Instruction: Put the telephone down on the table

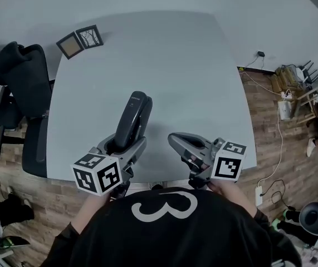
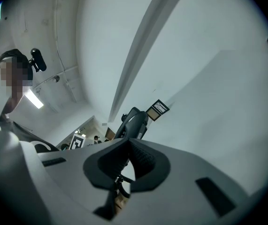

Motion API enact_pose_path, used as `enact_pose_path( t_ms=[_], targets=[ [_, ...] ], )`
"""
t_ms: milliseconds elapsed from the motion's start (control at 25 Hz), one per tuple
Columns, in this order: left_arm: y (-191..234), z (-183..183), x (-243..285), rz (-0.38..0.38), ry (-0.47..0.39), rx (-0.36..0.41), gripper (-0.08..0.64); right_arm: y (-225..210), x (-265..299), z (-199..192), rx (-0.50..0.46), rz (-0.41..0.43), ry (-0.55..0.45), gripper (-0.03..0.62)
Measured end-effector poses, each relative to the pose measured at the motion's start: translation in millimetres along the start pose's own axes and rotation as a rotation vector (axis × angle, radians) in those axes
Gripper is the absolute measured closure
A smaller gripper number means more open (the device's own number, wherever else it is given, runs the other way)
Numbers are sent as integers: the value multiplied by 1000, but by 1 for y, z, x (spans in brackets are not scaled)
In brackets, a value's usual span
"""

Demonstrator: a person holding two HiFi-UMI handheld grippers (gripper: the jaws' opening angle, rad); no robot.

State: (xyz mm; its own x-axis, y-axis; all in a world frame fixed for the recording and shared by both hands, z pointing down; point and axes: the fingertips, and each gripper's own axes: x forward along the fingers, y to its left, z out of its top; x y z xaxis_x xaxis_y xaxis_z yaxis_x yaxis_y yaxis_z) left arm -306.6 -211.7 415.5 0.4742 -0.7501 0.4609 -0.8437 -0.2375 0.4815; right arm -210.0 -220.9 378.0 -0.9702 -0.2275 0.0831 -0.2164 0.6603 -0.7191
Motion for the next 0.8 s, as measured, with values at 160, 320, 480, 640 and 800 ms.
enact_pose_path(
  t_ms=[160, 320, 480, 640, 800],
  targets=[
    [11, -1, 12, 13, 3, 19, 267, -9, -4, -4, 15, -30, -20, 581],
    [23, -4, 27, 29, 16, 43, 267, -15, -8, -7, 23, -55, -34, 581],
    [34, -5, 49, 42, 46, 75, 267, -27, -16, -3, 40, -91, -48, 581],
    [43, -9, 70, 51, 75, 81, 267, -38, -27, -1, 54, -128, -67, 581],
    [45, -14, 87, 61, 94, 101, 267, -47, -40, -2, 79, -157, -81, 581]
  ],
)
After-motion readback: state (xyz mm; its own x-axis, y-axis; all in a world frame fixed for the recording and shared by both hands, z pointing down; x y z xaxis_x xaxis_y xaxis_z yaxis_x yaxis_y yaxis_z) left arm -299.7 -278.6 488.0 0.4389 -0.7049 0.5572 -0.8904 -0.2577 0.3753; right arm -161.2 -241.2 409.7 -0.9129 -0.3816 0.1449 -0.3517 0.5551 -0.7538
